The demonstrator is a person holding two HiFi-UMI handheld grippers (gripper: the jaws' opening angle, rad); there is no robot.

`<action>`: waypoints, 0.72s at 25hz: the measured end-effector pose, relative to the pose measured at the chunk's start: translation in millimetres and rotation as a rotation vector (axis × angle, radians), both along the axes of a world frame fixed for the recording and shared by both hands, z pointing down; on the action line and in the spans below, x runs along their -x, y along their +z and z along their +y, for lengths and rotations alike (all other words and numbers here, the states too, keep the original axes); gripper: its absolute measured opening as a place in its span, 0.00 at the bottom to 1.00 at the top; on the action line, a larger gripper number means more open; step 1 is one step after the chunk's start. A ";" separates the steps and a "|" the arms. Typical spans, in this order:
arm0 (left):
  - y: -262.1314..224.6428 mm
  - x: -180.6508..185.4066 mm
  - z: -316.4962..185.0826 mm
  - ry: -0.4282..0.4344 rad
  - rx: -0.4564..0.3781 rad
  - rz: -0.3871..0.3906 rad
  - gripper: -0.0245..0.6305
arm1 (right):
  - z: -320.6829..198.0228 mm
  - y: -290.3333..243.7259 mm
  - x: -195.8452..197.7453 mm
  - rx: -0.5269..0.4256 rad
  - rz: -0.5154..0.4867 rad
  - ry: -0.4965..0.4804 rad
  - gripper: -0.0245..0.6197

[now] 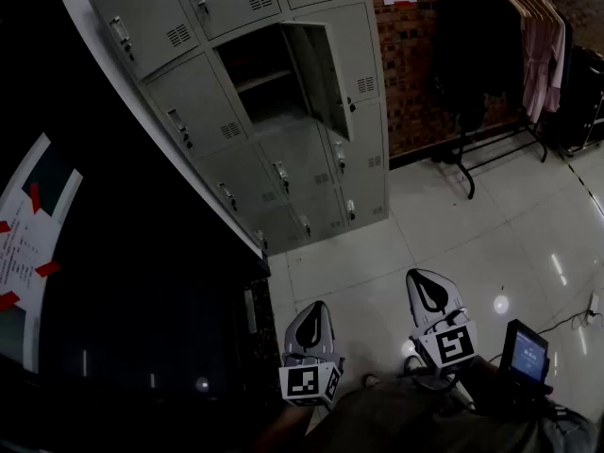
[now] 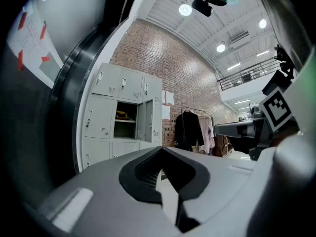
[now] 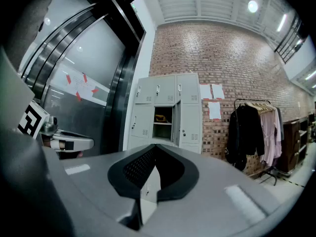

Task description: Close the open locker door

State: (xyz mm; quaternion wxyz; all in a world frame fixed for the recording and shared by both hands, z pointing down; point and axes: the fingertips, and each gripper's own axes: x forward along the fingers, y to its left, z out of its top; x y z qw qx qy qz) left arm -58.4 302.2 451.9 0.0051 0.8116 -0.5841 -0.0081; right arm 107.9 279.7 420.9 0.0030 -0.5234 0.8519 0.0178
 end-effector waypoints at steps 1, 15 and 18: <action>0.6 5.5 1.1 0.001 -0.001 0.002 0.04 | 1.1 -0.1 6.2 0.000 -0.001 0.000 0.05; 8.2 50.0 -25.0 -0.026 0.009 0.032 0.04 | -36.8 2.2 55.2 -0.013 0.006 -0.023 0.05; 8.0 52.0 -45.7 -0.029 0.002 0.032 0.04 | -58.8 3.4 57.7 -0.016 0.001 -0.026 0.05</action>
